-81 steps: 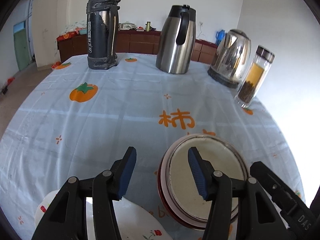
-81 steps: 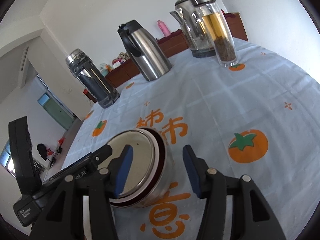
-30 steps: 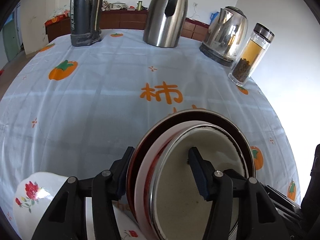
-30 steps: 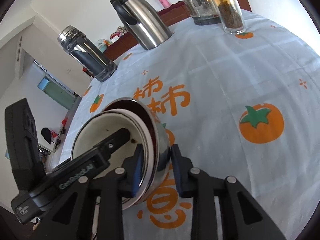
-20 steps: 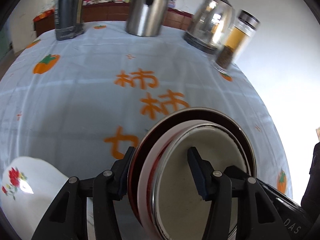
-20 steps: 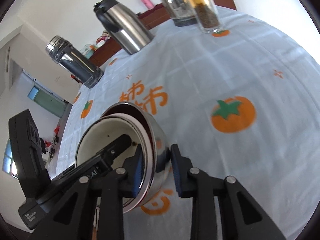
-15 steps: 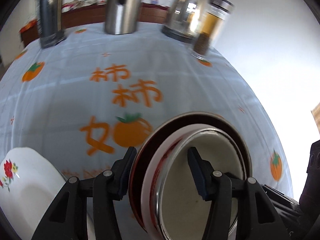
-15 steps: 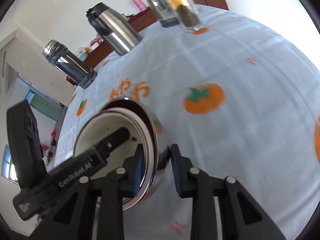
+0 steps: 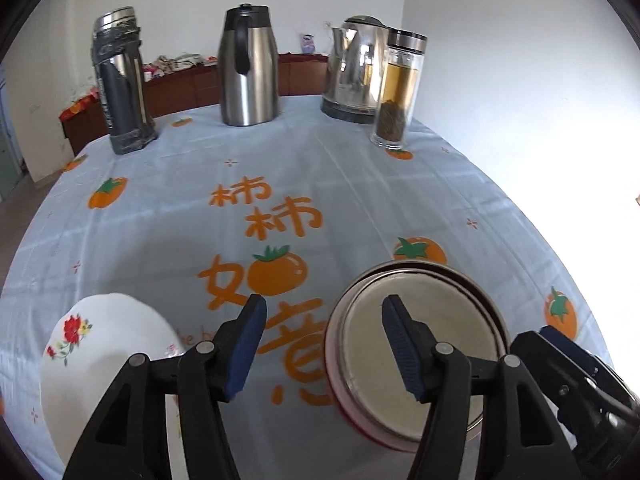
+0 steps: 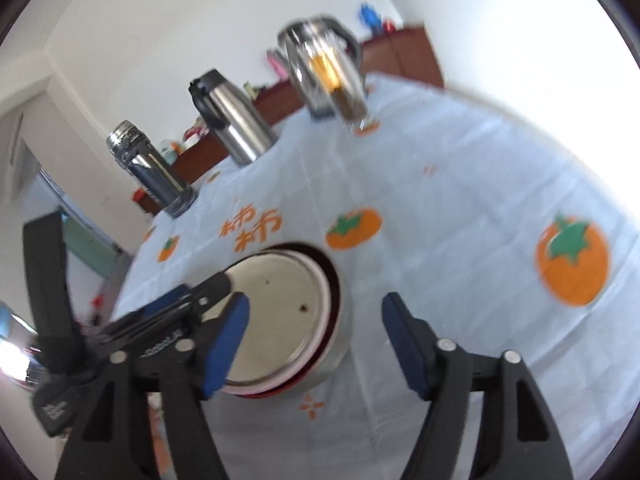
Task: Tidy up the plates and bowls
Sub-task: 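Lift the nested bowls with the right gripper and swing toward the floral plates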
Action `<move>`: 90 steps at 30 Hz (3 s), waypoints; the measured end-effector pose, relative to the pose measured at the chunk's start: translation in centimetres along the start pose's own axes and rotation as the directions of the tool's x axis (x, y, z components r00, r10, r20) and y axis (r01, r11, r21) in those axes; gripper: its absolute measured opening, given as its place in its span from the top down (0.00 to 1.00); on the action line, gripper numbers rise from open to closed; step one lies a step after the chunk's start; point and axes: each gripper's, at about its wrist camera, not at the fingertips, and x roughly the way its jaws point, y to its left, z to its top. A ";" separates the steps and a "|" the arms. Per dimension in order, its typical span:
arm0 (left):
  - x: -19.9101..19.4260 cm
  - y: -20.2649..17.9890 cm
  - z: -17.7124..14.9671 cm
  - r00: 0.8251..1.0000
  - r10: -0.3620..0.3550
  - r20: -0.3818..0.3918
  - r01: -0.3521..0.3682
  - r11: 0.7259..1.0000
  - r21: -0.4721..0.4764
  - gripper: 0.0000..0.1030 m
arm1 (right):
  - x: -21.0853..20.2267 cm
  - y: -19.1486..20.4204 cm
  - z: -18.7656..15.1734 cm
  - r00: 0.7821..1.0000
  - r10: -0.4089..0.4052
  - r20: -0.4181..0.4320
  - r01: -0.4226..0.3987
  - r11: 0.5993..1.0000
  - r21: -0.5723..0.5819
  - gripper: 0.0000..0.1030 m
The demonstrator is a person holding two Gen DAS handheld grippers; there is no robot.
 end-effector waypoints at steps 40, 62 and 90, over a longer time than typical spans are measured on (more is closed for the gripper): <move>3.3 0.1 -2.6 0.995 -0.076 0.066 0.083 0.989 -0.118 0.68 | 4.0 -0.1 -1.9 0.997 -0.031 0.068 0.036 0.997 -0.075 0.67; 1.2 0.0 -4.0 0.995 -0.065 0.079 0.072 0.993 -0.090 0.68 | 2.1 0.5 -3.4 0.996 -0.083 0.035 0.083 0.997 -0.005 0.72; -2.9 1.3 -7.6 0.997 -0.057 0.048 0.061 0.993 -0.102 0.68 | -1.6 2.4 -6.5 0.997 -0.076 -0.033 0.075 0.997 -0.037 0.72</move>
